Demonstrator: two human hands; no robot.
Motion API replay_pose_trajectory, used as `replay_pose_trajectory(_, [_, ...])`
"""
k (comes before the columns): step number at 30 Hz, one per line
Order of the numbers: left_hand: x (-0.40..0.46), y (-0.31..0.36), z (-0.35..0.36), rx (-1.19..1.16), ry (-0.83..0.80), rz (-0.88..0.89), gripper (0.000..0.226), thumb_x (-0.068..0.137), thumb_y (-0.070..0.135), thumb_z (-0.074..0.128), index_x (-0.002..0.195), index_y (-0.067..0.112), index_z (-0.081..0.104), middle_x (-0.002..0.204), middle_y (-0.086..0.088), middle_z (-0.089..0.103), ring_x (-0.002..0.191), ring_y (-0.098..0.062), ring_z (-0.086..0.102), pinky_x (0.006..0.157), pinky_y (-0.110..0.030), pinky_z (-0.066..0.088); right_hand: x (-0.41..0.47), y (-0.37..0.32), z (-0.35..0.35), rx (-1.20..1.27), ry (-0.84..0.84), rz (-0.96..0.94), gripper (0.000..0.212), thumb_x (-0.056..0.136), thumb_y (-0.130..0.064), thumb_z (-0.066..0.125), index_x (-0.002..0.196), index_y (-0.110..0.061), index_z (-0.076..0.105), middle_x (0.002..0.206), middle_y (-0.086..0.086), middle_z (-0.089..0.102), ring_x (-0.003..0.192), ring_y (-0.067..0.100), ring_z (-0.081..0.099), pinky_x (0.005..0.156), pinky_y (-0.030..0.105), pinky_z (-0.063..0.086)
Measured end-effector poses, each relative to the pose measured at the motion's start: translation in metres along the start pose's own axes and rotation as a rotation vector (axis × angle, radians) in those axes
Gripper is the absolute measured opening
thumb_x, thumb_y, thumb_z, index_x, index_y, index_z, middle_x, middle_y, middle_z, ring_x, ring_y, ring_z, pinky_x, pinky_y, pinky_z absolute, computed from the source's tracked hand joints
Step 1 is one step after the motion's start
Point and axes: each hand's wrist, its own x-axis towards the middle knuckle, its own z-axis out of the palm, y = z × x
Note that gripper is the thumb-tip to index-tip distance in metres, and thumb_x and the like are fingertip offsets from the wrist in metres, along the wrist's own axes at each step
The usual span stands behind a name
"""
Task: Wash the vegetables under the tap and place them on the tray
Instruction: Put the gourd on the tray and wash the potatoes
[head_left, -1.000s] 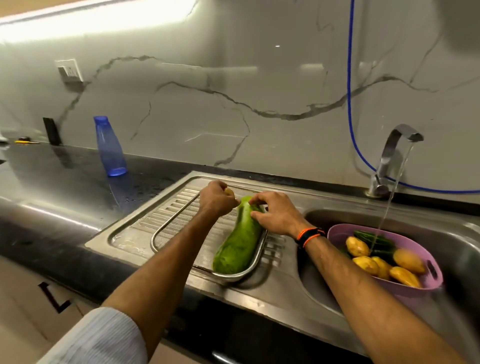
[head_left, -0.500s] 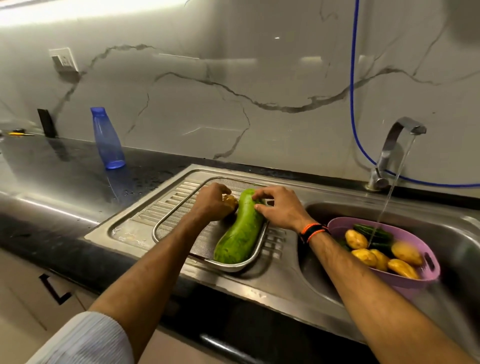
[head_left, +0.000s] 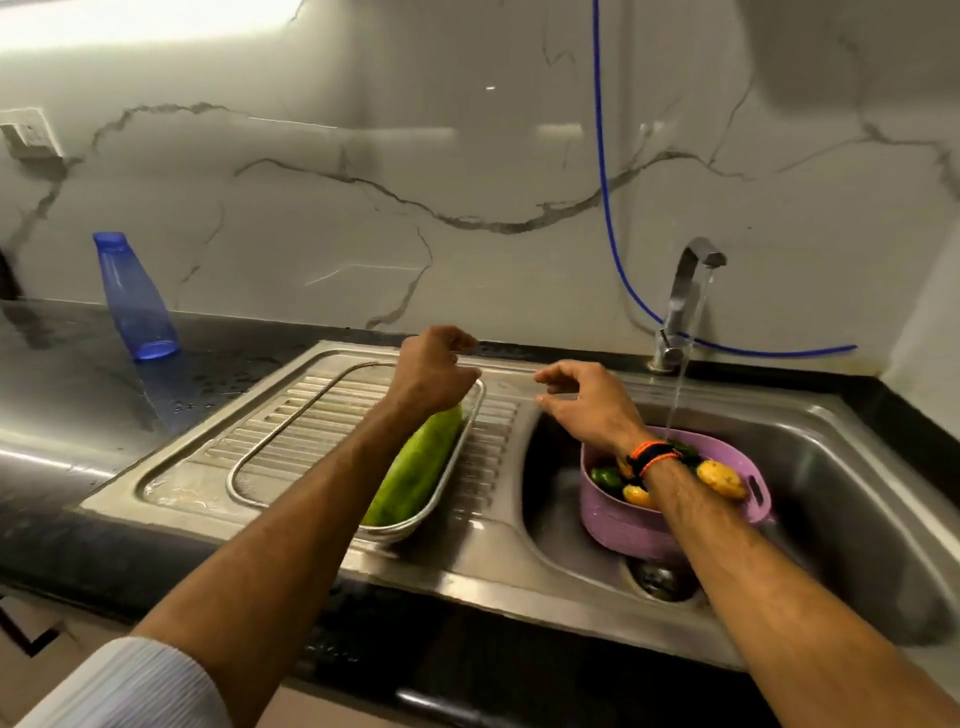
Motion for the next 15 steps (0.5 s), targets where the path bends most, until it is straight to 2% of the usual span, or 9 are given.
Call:
replay_pose_trajectory(2, [-0.001,0.017,0.022,0.008,-0.046,0.034,0.038,0.082,0.015,0.077,0.119,0.015,0.070,0.118,-0.001,0.071,0.104,-0.016,0.067,0.096,-0.027,0.052,-0.005,0.016,-0.019,-0.002,0.018,0.029,0.024,0.083,-0.015,0.074,0.106,-0.020,0.071,0.100,-0.005,0.071,0.091,0.004,0.064,0.079,0.012,0.047])
replay_pose_trajectory(5, [-0.004,0.032,0.064,0.040,-0.148,0.047,0.038,0.082,0.018,0.078,0.118,0.016,0.070,0.118,-0.001,0.070,0.103,-0.016,0.067,0.094,-0.027,0.052,-0.015,0.043,-0.045,-0.007,0.026,0.082,0.023,0.084,-0.011,0.073,0.107,-0.015,0.070,0.101,-0.003,0.071,0.093,0.006,0.065,0.083,0.016,0.050])
replay_pose_trajectory(7, [-0.009,0.038,0.095,0.046,-0.228,0.031,0.038,0.081,0.020,0.079,0.118,0.015,0.069,0.116,0.000,0.070,0.104,-0.017,0.067,0.094,-0.028,0.052,-0.022,0.063,-0.060,-0.034,0.026,0.127,0.025,0.085,-0.010,0.073,0.109,-0.014,0.070,0.101,-0.003,0.070,0.095,0.008,0.066,0.079,0.013,0.049])
replay_pose_trajectory(11, [-0.017,0.041,0.148,0.085,-0.347,0.017,0.039,0.078,0.023,0.081,0.115,0.018,0.071,0.111,0.000,0.072,0.100,-0.018,0.068,0.087,-0.025,0.051,-0.036,0.101,-0.080,-0.082,0.026,0.234,0.024,0.084,-0.012,0.074,0.107,-0.016,0.071,0.101,-0.002,0.071,0.093,0.010,0.066,0.085,0.022,0.052])
replay_pose_trajectory(15, [-0.021,0.041,0.192,0.095,-0.416,-0.035,0.043,0.078,0.021,0.081,0.119,0.019,0.068,0.114,-0.002,0.070,0.103,-0.018,0.066,0.090,-0.028,0.053,-0.045,0.138,-0.085,-0.134,0.013,0.297,0.023,0.083,-0.013,0.075,0.105,-0.017,0.072,0.102,-0.001,0.073,0.091,0.008,0.067,0.084,0.018,0.051])
